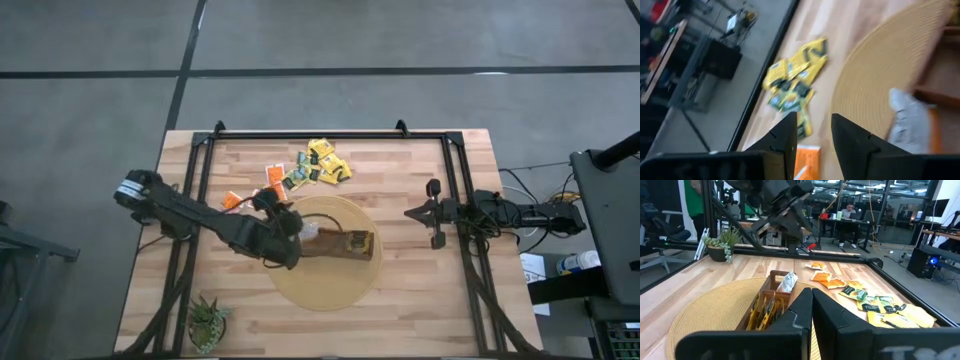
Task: Pick & Place Tea
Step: Put the white and orange tea bag into the wooden organizer
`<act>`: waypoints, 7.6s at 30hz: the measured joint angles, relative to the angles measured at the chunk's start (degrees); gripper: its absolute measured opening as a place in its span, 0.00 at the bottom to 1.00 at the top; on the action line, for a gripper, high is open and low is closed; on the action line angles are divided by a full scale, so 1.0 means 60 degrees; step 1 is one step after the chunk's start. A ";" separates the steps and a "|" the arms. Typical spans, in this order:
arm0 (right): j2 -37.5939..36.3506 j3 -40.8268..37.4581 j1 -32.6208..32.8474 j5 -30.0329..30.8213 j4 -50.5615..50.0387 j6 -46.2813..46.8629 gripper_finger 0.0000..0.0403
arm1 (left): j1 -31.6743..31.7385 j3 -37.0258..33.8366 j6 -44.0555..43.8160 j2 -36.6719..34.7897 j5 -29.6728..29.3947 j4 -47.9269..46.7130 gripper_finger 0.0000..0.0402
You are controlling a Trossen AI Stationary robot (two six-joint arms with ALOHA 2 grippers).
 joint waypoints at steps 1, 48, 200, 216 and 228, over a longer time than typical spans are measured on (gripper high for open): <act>0.0002 0.0000 0.0004 -0.0001 -0.0002 0.0000 0.02 | 0.0000 -0.0129 -0.0347 -0.0145 -0.0152 -0.0211 0.29; -0.0004 0.0000 0.0001 -0.0001 -0.0006 0.0000 0.02 | 0.1046 -0.5612 -0.7589 -0.4852 0.2189 -0.0196 0.29; -0.0004 0.0000 0.0004 -0.0001 -0.0002 0.0000 0.02 | 0.1421 -0.2614 -0.0399 -0.0624 0.5748 0.5177 0.00; 0.0000 0.0000 0.0000 -0.0001 -0.0002 0.0000 0.02 | 0.1413 -0.2614 -0.0027 -0.0628 0.5748 0.5137 0.01; 0.0000 0.0000 0.0003 -0.0001 -0.0002 0.0000 0.02 | 0.1413 -0.2614 -0.0021 -0.0628 0.5452 0.5042 0.21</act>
